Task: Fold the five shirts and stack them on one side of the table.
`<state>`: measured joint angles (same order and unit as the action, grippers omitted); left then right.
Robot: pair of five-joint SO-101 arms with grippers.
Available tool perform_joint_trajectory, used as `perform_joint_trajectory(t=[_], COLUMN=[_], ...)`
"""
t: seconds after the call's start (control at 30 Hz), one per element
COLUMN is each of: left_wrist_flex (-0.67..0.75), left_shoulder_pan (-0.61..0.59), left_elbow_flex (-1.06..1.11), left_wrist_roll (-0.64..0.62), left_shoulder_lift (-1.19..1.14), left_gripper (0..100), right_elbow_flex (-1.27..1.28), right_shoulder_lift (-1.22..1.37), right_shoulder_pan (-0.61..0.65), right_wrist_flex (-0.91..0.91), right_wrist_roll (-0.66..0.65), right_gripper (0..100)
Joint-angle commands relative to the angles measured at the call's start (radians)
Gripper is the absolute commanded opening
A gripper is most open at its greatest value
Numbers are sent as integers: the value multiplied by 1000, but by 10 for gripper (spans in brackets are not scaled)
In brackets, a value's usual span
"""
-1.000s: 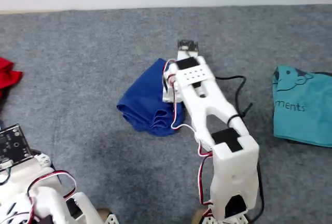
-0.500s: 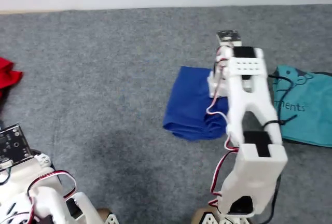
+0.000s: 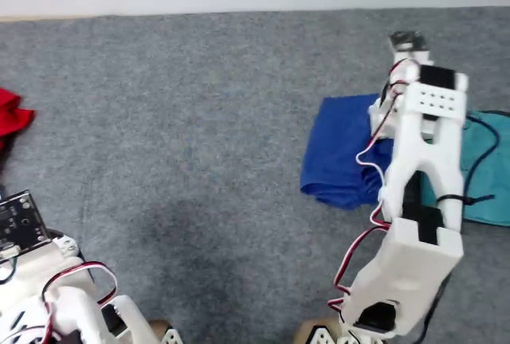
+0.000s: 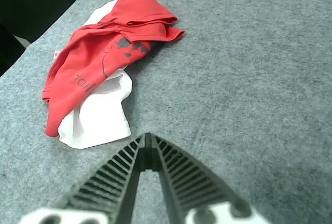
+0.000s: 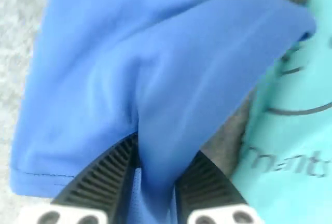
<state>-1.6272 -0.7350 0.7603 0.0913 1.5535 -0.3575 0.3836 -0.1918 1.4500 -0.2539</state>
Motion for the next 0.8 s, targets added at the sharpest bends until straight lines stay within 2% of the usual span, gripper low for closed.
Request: perform_joint_trajectory(t=[0.0,0.23,0.77], left_wrist_flex=[3,3,18], left_shoulder_pan=[-3,-5,-6], left_elbow_flex=[-2,-2,73], left_wrist_roll=[11,11,11], left_shoulder_lift=[6,6,6], left_gripper=[4,4,4], right_elbow_flex=[-109,-203,-293], right_shoulder_lift=[-73,-73,-73], right_shoulder_pan=[-54,-145,-351], right_wrist_flex=[16,82,81], right_wrist_roll=[-37,-110,-272], right_gripper=[9,9,9])
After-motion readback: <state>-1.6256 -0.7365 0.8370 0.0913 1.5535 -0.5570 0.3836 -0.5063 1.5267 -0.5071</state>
